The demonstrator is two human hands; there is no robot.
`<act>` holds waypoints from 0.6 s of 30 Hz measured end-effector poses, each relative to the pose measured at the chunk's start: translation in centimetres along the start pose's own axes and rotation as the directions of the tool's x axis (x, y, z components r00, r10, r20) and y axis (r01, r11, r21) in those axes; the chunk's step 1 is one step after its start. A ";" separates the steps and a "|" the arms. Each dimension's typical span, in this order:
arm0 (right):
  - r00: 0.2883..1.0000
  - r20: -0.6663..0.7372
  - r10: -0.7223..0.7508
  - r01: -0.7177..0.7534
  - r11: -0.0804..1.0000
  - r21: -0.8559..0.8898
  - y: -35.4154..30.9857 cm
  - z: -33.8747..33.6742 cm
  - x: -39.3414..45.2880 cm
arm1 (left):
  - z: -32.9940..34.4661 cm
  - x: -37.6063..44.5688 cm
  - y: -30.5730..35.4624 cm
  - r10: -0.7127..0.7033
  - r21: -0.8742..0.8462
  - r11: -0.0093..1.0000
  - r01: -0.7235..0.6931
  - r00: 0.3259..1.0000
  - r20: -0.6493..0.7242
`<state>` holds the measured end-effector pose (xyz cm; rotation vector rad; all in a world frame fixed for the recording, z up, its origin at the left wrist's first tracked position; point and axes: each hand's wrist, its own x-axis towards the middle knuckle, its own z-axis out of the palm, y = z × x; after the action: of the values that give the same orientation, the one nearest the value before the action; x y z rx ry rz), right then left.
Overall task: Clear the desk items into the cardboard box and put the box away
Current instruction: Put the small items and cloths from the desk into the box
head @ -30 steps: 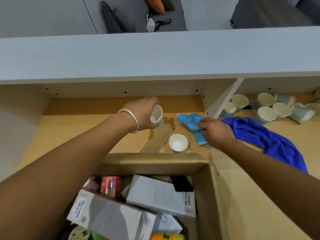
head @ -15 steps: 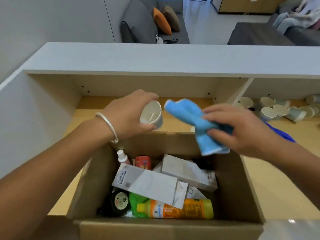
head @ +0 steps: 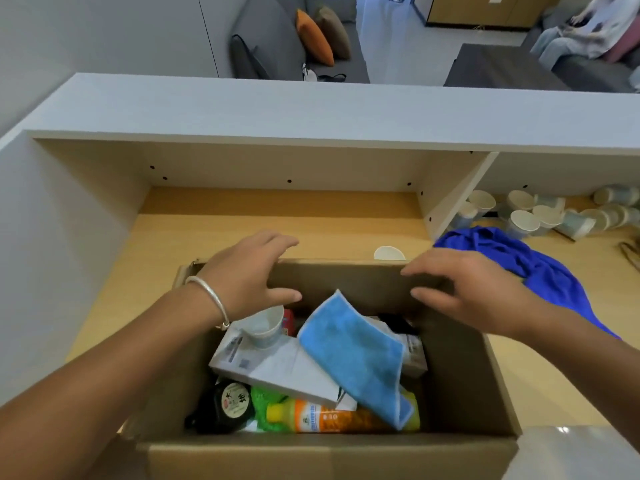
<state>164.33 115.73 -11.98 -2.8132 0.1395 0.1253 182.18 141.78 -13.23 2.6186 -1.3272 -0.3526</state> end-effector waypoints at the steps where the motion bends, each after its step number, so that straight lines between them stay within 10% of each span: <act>1: 0.999 -0.029 0.043 -0.043 0.999 0.009 1.0 -0.2 0.6 | -0.1 0.9 0.6 0.003 -0.007 1.000 -0.003 1.000 -0.013; 10: 0.971 -0.082 0.222 -0.222 0.975 0.017 9.9 -0.1 6.5 | 1.3 13.8 6.8 0.051 0.011 0.999 -0.051 0.998 0.042; 18: 0.984 0.045 0.170 -0.170 0.985 -0.021 18.0 4.2 9.4 | 8.8 25.7 9.7 0.010 0.175 0.979 -0.109 0.873 0.487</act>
<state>171.40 99.27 -22.56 -2.8092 0.3696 0.2318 186.87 114.81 -22.24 2.7485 -1.6611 -0.9704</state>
